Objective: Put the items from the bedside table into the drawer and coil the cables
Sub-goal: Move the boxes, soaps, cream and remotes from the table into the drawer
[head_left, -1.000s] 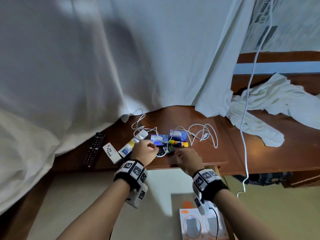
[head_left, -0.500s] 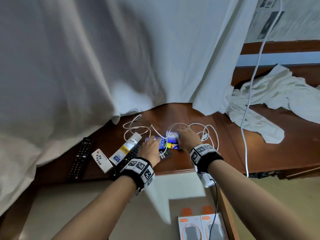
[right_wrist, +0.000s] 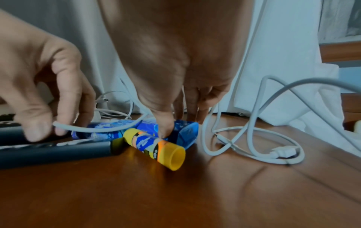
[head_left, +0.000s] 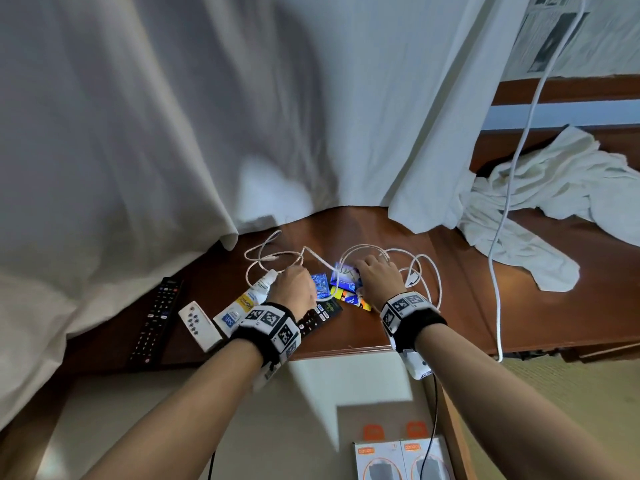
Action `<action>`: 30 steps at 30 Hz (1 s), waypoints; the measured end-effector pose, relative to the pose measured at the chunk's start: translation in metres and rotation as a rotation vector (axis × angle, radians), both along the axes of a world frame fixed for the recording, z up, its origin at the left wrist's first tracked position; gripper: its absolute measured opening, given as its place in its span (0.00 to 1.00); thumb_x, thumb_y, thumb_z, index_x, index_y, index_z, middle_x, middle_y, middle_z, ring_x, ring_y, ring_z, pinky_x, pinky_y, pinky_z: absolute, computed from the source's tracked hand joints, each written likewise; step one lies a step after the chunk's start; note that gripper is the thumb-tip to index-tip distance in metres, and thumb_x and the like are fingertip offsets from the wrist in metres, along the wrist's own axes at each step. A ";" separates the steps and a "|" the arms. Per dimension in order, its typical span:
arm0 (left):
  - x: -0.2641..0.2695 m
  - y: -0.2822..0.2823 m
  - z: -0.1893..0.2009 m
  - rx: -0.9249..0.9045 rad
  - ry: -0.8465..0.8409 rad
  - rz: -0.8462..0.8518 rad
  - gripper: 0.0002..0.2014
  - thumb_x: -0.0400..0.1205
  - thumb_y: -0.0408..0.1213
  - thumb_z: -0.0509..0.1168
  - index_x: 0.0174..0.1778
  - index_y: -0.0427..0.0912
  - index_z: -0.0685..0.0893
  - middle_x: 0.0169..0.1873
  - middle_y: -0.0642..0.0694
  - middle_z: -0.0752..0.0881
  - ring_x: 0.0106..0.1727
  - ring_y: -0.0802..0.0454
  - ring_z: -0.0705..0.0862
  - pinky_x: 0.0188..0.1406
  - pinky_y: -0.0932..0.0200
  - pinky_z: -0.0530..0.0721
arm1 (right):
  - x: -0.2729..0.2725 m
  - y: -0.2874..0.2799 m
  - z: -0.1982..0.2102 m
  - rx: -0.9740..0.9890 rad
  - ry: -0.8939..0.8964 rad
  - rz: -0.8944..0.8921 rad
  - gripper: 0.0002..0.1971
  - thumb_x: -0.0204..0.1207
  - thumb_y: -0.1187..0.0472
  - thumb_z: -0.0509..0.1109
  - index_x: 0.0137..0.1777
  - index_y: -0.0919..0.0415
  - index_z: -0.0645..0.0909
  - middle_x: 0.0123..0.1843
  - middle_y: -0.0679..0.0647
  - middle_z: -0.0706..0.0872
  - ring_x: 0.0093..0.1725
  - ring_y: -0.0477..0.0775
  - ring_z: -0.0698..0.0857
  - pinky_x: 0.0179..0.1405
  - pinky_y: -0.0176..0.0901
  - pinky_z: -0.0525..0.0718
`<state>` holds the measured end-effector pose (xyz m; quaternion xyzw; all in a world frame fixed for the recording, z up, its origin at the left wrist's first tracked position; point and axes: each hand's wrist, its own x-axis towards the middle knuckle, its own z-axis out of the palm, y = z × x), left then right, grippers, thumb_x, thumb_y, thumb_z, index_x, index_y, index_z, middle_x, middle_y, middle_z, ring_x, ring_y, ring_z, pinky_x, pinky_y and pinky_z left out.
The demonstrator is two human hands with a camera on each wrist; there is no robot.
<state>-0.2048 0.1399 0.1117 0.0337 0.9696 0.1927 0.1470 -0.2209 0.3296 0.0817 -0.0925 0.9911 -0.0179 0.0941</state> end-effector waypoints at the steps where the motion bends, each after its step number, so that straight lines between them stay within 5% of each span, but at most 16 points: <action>1: -0.005 -0.002 0.001 0.064 0.066 0.047 0.03 0.69 0.31 0.78 0.37 0.40 0.92 0.42 0.43 0.87 0.47 0.42 0.88 0.47 0.51 0.86 | 0.001 0.000 0.000 0.004 0.003 0.007 0.20 0.78 0.57 0.68 0.69 0.59 0.75 0.68 0.58 0.78 0.69 0.61 0.76 0.65 0.51 0.73; 3: -0.019 -0.004 0.005 0.157 0.198 0.126 0.06 0.70 0.35 0.79 0.37 0.37 0.91 0.38 0.42 0.83 0.44 0.40 0.85 0.45 0.51 0.84 | 0.002 0.001 0.000 0.003 0.005 0.016 0.20 0.79 0.54 0.67 0.69 0.59 0.75 0.67 0.58 0.77 0.67 0.61 0.78 0.64 0.51 0.73; 6: -0.034 -0.002 0.009 0.263 0.288 0.278 0.19 0.68 0.35 0.81 0.50 0.36 0.82 0.50 0.39 0.82 0.50 0.42 0.82 0.53 0.51 0.79 | 0.004 0.001 -0.001 0.019 0.000 0.022 0.20 0.80 0.51 0.66 0.68 0.60 0.75 0.67 0.58 0.77 0.64 0.61 0.80 0.61 0.52 0.74; 9: -0.032 -0.001 0.003 0.307 0.328 0.287 0.25 0.65 0.32 0.82 0.49 0.35 0.75 0.55 0.38 0.75 0.47 0.41 0.83 0.54 0.49 0.84 | 0.005 0.002 0.001 0.008 -0.007 0.017 0.20 0.81 0.52 0.65 0.69 0.59 0.74 0.67 0.57 0.76 0.63 0.61 0.81 0.61 0.52 0.74; 11: -0.024 -0.004 -0.006 0.288 0.349 0.233 0.21 0.65 0.30 0.82 0.43 0.35 0.75 0.50 0.39 0.74 0.41 0.42 0.81 0.46 0.52 0.83 | 0.006 0.003 0.001 -0.005 -0.006 0.011 0.19 0.80 0.52 0.66 0.69 0.59 0.75 0.67 0.57 0.77 0.63 0.60 0.81 0.62 0.52 0.74; 14: -0.016 -0.010 -0.016 0.235 0.318 0.118 0.25 0.66 0.39 0.82 0.23 0.43 0.67 0.29 0.44 0.74 0.30 0.46 0.72 0.31 0.53 0.69 | 0.005 0.004 0.001 -0.022 -0.001 -0.002 0.18 0.79 0.54 0.67 0.67 0.57 0.76 0.64 0.56 0.81 0.62 0.60 0.82 0.62 0.52 0.73; 16: -0.013 -0.011 -0.018 0.176 0.260 0.065 0.21 0.67 0.46 0.80 0.21 0.42 0.75 0.27 0.45 0.78 0.31 0.46 0.76 0.32 0.54 0.74 | 0.005 0.006 0.000 -0.019 -0.005 -0.005 0.17 0.78 0.55 0.68 0.65 0.56 0.76 0.63 0.55 0.84 0.62 0.60 0.82 0.62 0.52 0.73; 19: -0.012 -0.007 -0.015 0.075 0.164 -0.024 0.13 0.66 0.46 0.77 0.38 0.42 0.87 0.41 0.49 0.86 0.44 0.49 0.84 0.42 0.57 0.82 | 0.005 0.008 0.001 -0.035 0.006 -0.015 0.18 0.77 0.55 0.69 0.67 0.56 0.76 0.64 0.55 0.83 0.64 0.60 0.81 0.65 0.51 0.73; 23: -0.014 0.000 -0.011 -0.123 0.059 -0.121 0.16 0.65 0.38 0.74 0.49 0.44 0.84 0.47 0.47 0.87 0.52 0.44 0.86 0.49 0.50 0.86 | 0.005 0.010 0.010 -0.124 0.028 -0.018 0.25 0.73 0.55 0.74 0.69 0.58 0.76 0.68 0.55 0.79 0.65 0.61 0.80 0.64 0.52 0.76; 26: -0.016 0.004 -0.013 -0.320 0.044 -0.186 0.21 0.70 0.35 0.72 0.59 0.47 0.83 0.54 0.48 0.87 0.61 0.47 0.84 0.61 0.49 0.78 | 0.006 0.010 0.018 -0.213 0.069 -0.037 0.22 0.72 0.56 0.74 0.66 0.60 0.78 0.66 0.56 0.77 0.57 0.62 0.84 0.53 0.52 0.83; 30: -0.017 0.010 -0.011 -0.388 0.069 -0.196 0.20 0.73 0.35 0.70 0.62 0.48 0.83 0.56 0.48 0.87 0.65 0.49 0.80 0.64 0.49 0.71 | 0.008 0.011 0.025 -0.401 0.155 -0.021 0.19 0.69 0.57 0.78 0.60 0.57 0.83 0.61 0.53 0.81 0.57 0.56 0.83 0.49 0.49 0.85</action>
